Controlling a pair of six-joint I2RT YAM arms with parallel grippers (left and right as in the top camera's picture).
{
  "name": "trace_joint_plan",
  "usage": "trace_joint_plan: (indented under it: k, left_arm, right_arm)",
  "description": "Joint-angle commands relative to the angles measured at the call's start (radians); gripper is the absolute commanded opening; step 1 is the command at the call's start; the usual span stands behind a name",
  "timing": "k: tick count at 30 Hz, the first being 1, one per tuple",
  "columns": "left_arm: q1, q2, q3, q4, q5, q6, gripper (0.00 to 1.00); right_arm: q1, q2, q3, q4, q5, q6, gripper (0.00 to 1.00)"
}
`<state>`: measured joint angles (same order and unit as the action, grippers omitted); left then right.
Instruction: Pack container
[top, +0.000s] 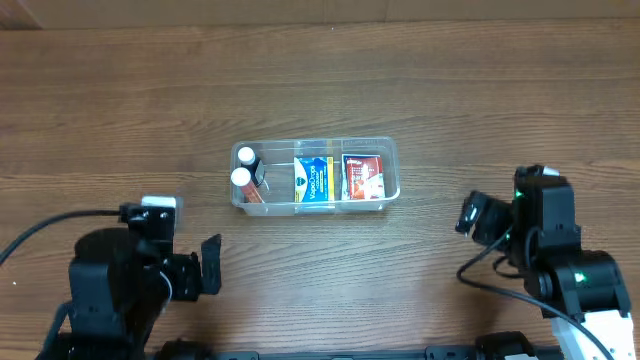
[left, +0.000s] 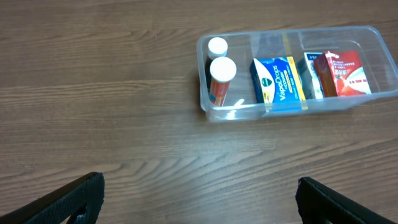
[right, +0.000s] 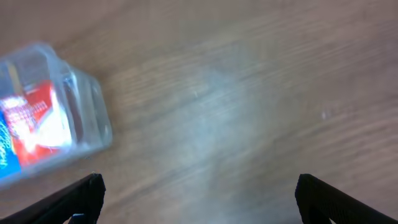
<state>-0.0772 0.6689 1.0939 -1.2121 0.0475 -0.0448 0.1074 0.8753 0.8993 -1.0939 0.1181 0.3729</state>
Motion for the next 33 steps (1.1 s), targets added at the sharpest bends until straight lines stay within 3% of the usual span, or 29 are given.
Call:
trace_joint_plan:
  k: [1, 17, 23, 28, 33]
  left_arm:
    - [-0.005, -0.002, -0.016, 0.006, -0.002, -0.004, 1.00]
    - [-0.005, -0.002, -0.016, 0.005, -0.003, -0.003, 1.00]
    - [-0.005, -0.002, -0.016, 0.005, -0.004, -0.003, 1.00]
    - [-0.005, -0.002, -0.016, 0.005, -0.003, -0.003, 1.00]
    - [-0.005, -0.002, -0.016, 0.004, -0.003, -0.003, 1.00]
  right_arm:
    - [0.005, 0.000, -0.009, -0.027, -0.015, 0.006, 1.00]
    - [0.005, 0.153, -0.009, -0.026, -0.015, 0.006, 1.00]
    - [0.005, 0.062, -0.010, 0.030, 0.000, -0.013, 1.00]
    - [0.005, -0.114, -0.063, 0.192, -0.169, -0.352, 1.00]
    - [0.005, -0.378, -0.237, 0.315, -0.270, -0.457, 1.00]
